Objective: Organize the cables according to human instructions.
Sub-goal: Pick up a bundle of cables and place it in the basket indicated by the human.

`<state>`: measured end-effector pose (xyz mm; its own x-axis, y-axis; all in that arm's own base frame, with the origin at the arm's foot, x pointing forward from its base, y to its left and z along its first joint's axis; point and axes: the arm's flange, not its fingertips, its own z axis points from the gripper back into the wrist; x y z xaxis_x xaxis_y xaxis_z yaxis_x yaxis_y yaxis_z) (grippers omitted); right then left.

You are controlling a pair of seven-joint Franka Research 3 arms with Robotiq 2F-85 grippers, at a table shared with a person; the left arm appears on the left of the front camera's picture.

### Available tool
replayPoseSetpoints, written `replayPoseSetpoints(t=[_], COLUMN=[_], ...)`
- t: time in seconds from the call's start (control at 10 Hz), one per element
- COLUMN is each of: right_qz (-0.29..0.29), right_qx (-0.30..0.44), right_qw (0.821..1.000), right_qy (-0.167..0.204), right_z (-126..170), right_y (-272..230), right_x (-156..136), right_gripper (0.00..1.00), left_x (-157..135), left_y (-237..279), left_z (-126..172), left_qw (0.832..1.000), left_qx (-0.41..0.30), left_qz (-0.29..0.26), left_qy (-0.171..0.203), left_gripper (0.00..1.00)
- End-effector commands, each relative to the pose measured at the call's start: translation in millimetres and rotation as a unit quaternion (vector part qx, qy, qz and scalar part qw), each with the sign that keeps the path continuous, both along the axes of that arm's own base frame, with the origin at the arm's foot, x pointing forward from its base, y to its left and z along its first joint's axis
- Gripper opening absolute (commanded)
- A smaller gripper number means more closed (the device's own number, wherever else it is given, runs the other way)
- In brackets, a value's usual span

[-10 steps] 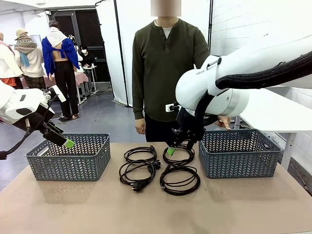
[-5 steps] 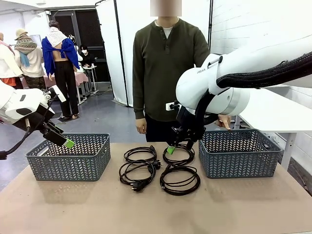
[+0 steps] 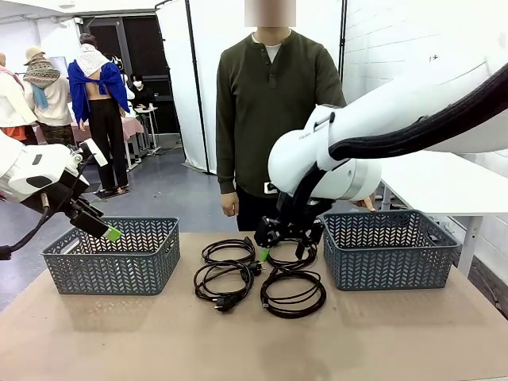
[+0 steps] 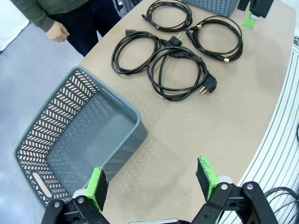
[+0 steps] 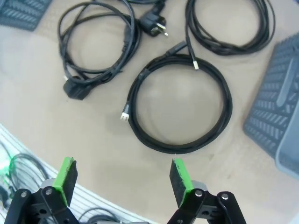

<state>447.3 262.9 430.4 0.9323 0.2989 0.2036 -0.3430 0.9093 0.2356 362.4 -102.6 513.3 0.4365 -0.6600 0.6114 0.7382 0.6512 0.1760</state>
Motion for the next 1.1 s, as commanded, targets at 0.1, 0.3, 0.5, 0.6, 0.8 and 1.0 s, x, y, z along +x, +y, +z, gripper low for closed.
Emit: replayPoseSetpoints(t=[0.1,0.3,0.5,0.6,0.8,1.0], right_qz=[-0.069,-0.091,-0.104,-0.106,-0.108,-0.113], right_qx=[-0.028,-0.028,-0.041,-0.049,-0.062,-0.061], right_qw=[0.997,0.995,0.993,0.993,0.992,0.991], right_qy=[0.008,0.014,0.024,0.025,0.025,0.029], right_z=[-14,-28,-45,-51,-63,-72], right_y=[22,30,36,38,41,41], right_x=[18,28,37,40,44,47], right_gripper=[1.00,1.00,1.00,1.00,1.00,1.00], left_x=[1,1,1,1,1,1], left_y=[1,1,1,1,1,1], left_z=[-1,-1,-1,-1,-1,-1], left_qw=[1.000,1.000,1.000,1.000,1.000,1.000], left_qx=[-0.004,-0.004,-0.004,-0.004,-0.004,-0.004], left_qz=[0.003,0.003,0.003,0.003,0.003,0.003], left_qy=[0.002,0.002,0.002,0.002,0.002,0.002], left_gripper=[1.00,1.00,1.00,1.00,1.00,1.00])
